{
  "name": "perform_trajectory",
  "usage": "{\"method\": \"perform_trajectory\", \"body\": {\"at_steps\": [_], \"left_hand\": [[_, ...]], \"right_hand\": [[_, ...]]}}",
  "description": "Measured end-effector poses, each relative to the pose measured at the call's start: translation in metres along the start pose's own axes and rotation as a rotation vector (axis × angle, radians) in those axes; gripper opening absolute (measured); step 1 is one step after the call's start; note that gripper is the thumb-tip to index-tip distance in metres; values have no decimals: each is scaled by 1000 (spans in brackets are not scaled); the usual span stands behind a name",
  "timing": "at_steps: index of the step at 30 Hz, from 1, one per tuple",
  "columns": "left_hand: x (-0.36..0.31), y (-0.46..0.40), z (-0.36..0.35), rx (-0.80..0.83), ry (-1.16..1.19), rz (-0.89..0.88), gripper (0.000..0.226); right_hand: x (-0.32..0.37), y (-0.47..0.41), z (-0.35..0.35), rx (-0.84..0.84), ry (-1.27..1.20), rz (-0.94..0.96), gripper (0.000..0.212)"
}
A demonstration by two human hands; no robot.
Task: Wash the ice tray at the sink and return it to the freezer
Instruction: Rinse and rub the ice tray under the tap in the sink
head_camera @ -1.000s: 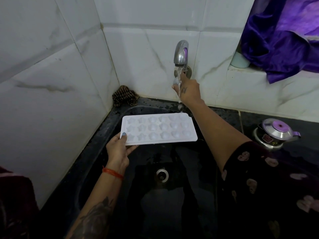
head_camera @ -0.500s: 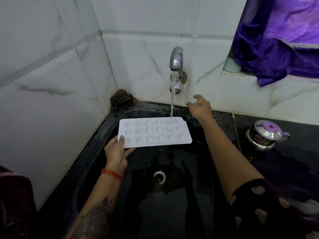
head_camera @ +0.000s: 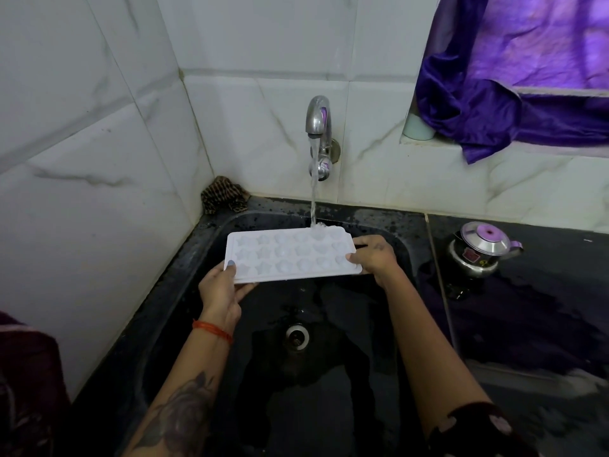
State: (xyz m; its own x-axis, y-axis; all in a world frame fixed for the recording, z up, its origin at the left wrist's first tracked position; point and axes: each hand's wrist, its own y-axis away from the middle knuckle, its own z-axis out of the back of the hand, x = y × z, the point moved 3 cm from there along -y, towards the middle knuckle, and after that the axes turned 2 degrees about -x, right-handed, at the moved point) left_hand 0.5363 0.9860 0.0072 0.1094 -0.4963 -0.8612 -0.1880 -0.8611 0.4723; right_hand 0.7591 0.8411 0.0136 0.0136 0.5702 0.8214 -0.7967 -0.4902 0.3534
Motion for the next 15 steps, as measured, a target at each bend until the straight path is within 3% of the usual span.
{"method": "perform_trajectory", "body": {"at_steps": [15], "left_hand": [[5, 6, -19, 116, -97, 77, 26]], "right_hand": [[-5, 22, 35, -200, 63, 1, 32]]}}
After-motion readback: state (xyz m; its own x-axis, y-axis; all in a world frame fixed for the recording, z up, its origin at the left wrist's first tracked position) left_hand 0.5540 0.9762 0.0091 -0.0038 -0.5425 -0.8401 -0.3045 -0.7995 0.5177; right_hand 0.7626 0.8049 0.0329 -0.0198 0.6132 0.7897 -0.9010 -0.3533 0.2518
